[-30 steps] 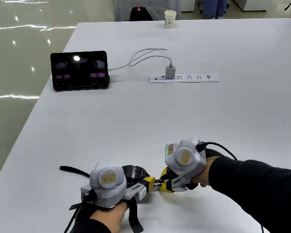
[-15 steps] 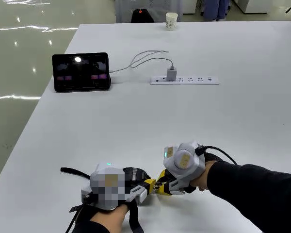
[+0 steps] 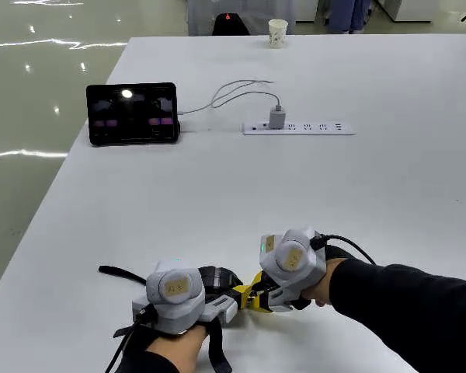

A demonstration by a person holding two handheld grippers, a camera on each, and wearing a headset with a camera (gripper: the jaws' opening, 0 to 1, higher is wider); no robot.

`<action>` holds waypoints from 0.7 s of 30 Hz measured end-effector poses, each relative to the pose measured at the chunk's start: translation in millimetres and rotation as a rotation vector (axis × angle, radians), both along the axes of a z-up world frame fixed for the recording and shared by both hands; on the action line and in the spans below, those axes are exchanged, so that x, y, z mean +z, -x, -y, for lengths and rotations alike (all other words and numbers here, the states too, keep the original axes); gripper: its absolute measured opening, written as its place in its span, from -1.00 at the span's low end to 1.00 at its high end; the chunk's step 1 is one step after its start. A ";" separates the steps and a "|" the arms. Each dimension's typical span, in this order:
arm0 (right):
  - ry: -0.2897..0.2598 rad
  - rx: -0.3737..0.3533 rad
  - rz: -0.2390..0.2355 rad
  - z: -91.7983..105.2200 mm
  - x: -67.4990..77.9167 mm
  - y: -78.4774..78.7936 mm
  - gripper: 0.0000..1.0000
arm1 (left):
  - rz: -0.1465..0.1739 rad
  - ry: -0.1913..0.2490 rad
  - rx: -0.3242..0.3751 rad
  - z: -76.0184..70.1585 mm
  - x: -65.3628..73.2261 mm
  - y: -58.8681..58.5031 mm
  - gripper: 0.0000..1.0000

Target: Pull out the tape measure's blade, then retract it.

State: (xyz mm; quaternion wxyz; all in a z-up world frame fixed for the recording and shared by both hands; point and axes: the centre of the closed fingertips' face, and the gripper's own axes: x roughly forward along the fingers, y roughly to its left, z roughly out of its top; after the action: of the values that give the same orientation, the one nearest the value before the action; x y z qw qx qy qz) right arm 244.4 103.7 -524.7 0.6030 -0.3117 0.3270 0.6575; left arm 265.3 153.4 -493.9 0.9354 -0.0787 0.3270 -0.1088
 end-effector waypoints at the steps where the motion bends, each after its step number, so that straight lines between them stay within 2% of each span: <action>1: -0.001 0.000 0.000 -0.4 0.0 -0.1 -0.76 | 0.000 0.000 0.000 0.0 0.0 0.0 0.21; 21: -0.012 -0.005 -0.002 -5.4 0.4 0.3 -0.76 | 0.002 0.001 -0.001 0.0 -0.1 -1.1 0.22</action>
State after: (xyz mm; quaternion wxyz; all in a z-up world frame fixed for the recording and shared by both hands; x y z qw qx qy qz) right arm 244.1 109.0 -524.3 0.6062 -0.3065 0.3243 0.6583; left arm 266.4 153.4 -494.0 0.9356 -0.0789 0.3260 -0.1098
